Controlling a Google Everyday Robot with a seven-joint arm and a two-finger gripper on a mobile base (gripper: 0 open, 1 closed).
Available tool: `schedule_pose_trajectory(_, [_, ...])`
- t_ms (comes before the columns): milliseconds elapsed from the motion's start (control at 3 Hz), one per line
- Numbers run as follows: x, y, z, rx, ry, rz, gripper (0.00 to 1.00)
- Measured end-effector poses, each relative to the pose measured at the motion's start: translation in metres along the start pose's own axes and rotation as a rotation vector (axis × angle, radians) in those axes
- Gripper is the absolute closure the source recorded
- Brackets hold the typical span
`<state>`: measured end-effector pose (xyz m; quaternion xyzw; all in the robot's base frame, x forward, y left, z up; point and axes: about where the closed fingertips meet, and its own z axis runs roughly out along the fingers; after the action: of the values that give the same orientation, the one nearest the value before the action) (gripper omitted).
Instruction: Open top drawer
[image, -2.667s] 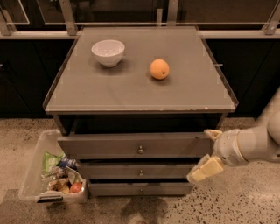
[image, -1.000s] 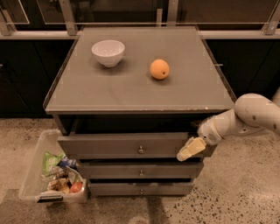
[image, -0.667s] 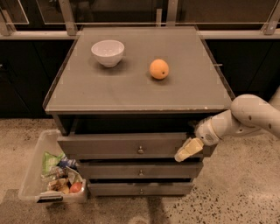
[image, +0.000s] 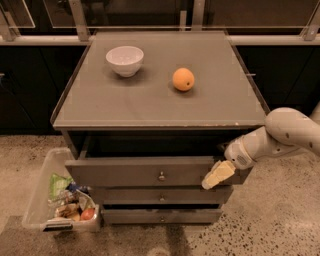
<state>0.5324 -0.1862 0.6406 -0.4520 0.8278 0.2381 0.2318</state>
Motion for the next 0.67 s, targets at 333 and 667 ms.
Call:
schedule_pose_trajectory(333, [-0.0021, 0.0002, -0.0025, 0.0, 0.0, 0.0, 0.0])
schedule_pose_trajectory(667, [0.0071, 0.0098, 0.0002, -0.01, 0.004, 0.033, 0.0])
